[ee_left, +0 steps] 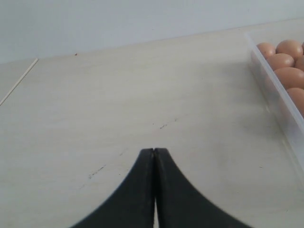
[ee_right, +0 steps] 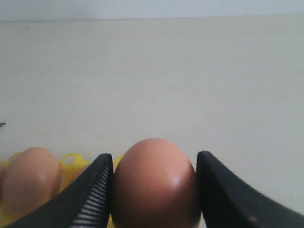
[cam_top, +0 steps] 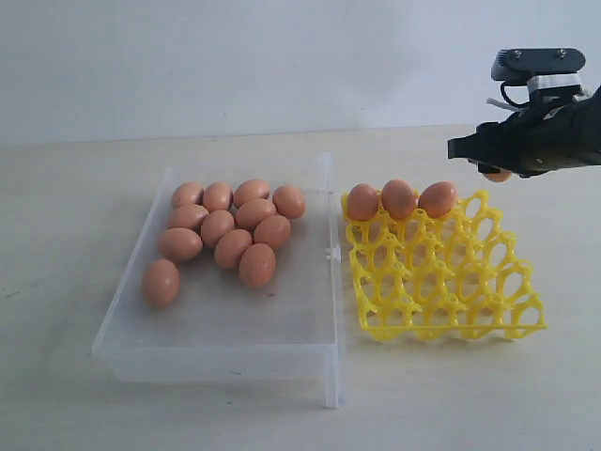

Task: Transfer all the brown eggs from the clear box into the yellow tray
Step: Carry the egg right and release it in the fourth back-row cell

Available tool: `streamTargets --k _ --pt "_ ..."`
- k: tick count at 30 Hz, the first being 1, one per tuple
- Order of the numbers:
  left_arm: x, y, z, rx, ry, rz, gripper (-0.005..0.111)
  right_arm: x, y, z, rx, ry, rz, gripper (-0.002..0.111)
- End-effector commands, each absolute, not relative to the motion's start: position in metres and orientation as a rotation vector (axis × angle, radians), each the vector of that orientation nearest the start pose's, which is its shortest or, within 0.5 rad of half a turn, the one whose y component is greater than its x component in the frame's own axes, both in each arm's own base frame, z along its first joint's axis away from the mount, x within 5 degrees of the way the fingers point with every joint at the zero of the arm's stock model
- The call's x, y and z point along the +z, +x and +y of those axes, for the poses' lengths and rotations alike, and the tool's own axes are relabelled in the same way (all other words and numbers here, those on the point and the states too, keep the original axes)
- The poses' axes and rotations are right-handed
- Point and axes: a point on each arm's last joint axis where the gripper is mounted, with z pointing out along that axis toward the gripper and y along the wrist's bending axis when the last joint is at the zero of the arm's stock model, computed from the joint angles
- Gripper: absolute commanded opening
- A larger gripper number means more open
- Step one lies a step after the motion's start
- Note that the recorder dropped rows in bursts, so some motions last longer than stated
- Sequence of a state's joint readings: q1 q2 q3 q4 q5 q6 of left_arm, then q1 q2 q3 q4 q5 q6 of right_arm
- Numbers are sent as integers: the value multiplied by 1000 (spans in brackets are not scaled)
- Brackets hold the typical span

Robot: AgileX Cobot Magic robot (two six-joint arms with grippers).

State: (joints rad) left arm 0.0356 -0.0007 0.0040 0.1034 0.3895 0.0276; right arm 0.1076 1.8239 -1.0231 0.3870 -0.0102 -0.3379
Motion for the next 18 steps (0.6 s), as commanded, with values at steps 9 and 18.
streamTargets --k 9,18 --pt "179 52 5 136 55 1863 0 163 403 42 79 -95 2322 0" --pt "179 52 5 136 55 1863 0 161 403 43 78 -99 2328 0"
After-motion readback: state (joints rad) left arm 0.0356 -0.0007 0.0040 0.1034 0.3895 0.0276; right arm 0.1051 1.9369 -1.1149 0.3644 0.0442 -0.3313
